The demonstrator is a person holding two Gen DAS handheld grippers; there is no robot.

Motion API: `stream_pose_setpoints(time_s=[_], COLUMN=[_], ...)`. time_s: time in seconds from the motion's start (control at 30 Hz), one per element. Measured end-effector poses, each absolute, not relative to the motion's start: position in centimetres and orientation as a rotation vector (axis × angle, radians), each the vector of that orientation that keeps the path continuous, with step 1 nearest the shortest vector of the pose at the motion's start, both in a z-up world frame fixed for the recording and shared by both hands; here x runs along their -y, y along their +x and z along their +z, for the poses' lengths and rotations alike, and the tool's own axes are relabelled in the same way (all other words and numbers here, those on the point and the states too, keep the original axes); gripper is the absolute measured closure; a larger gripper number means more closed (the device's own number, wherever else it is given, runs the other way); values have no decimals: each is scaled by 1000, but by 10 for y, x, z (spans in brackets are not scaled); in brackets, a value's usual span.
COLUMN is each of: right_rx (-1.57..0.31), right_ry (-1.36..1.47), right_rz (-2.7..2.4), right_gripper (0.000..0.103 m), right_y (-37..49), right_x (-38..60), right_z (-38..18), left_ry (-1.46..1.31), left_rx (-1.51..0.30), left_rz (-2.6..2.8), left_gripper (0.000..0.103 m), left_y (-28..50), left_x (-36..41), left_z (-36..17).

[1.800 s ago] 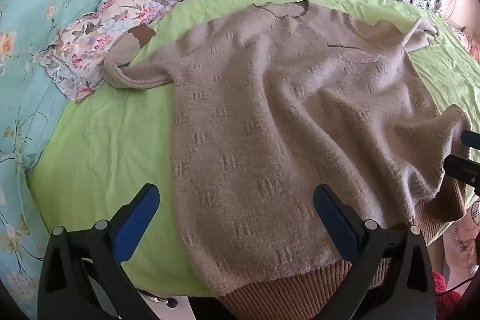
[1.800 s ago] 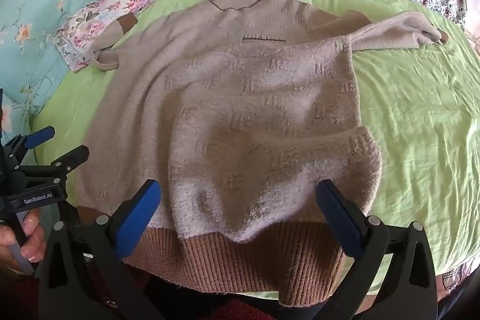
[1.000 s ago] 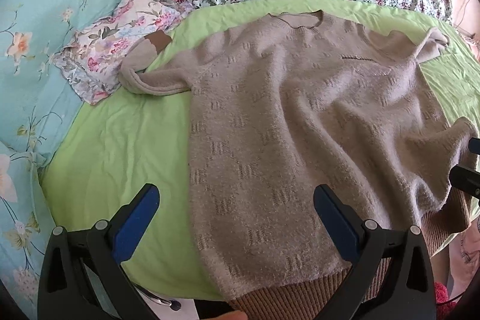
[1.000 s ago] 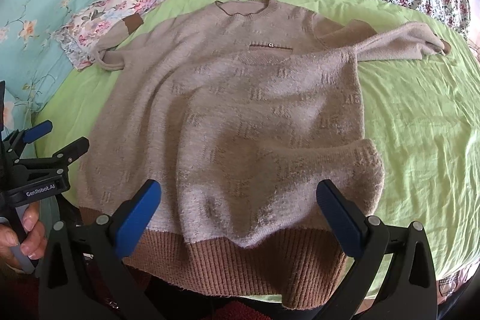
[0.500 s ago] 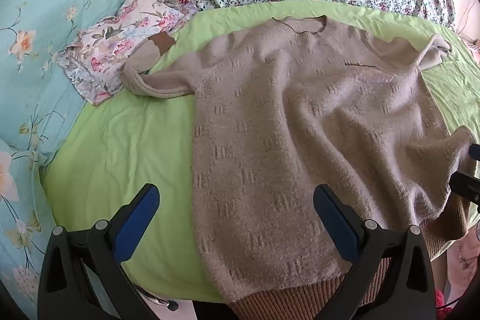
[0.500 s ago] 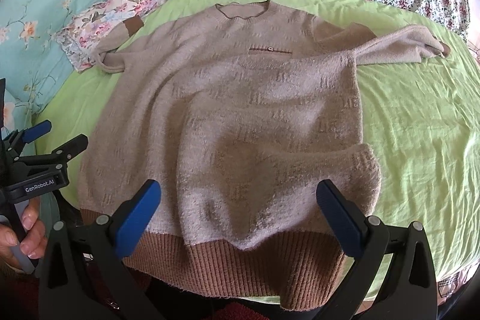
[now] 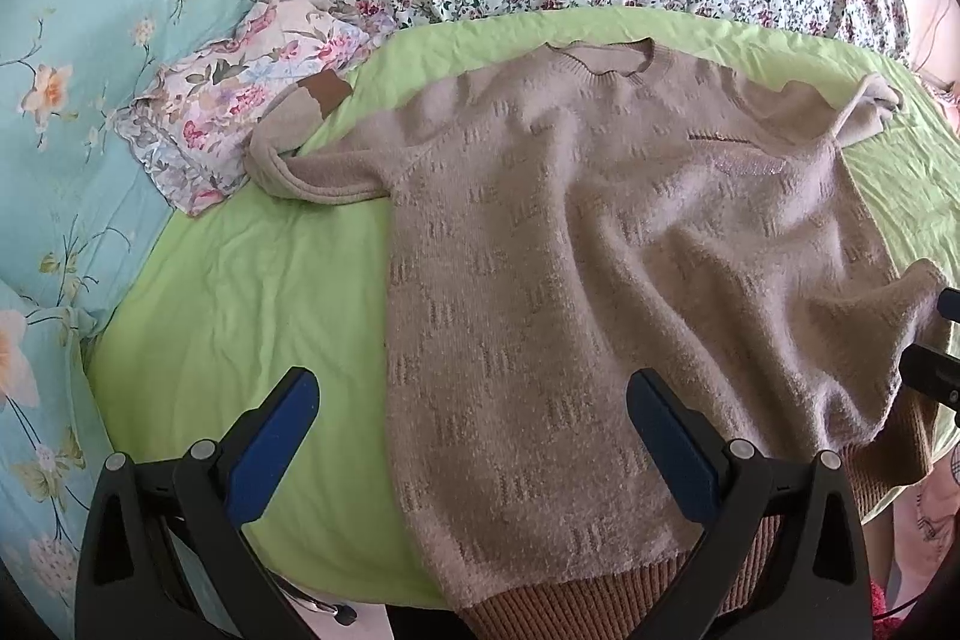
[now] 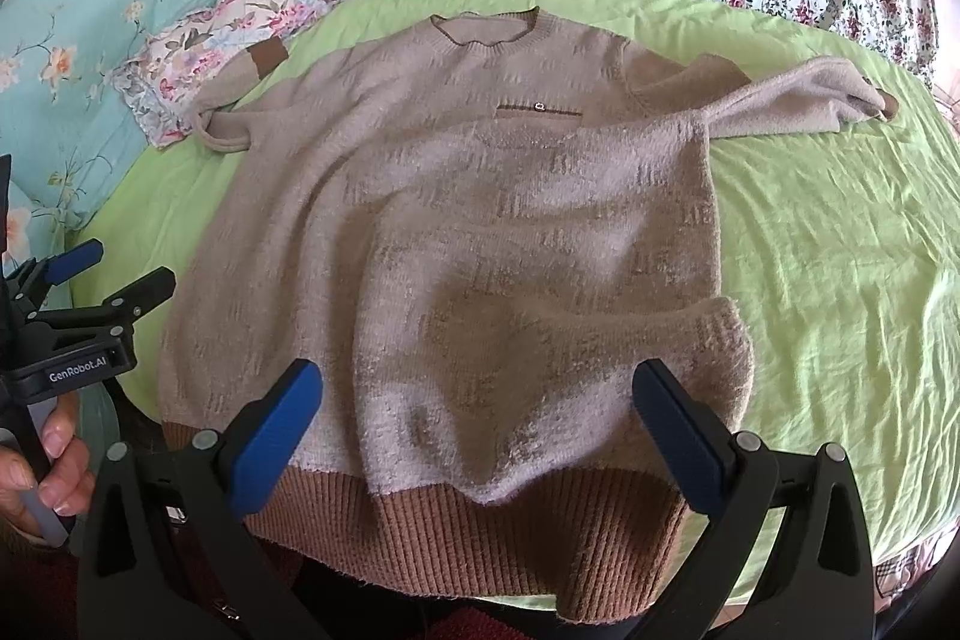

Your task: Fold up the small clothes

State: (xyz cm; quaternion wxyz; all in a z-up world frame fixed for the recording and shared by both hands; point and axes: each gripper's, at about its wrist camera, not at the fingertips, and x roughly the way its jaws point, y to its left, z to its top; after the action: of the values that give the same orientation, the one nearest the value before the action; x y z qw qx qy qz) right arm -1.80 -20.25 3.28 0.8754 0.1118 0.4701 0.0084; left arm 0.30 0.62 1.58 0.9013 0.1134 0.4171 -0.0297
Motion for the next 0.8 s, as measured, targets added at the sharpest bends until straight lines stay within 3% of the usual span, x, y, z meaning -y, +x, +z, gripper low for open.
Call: stream_pose_setpoints(time_s=[0.53, 0.8], right_rx=[-965, -927], right_ry=[213, 261], right_rz=[4, -80], right_gripper=[0, 0], right_y=[-16, 6], right_x=[208, 259], right_z=[38, 45], left_ry=[243, 236], left_rx=[-863, -905], left_rz=[-74, -84], left_gripper=[0, 0], left_y=[9, 44], left_x=[-5, -7], left_z=[19, 8])
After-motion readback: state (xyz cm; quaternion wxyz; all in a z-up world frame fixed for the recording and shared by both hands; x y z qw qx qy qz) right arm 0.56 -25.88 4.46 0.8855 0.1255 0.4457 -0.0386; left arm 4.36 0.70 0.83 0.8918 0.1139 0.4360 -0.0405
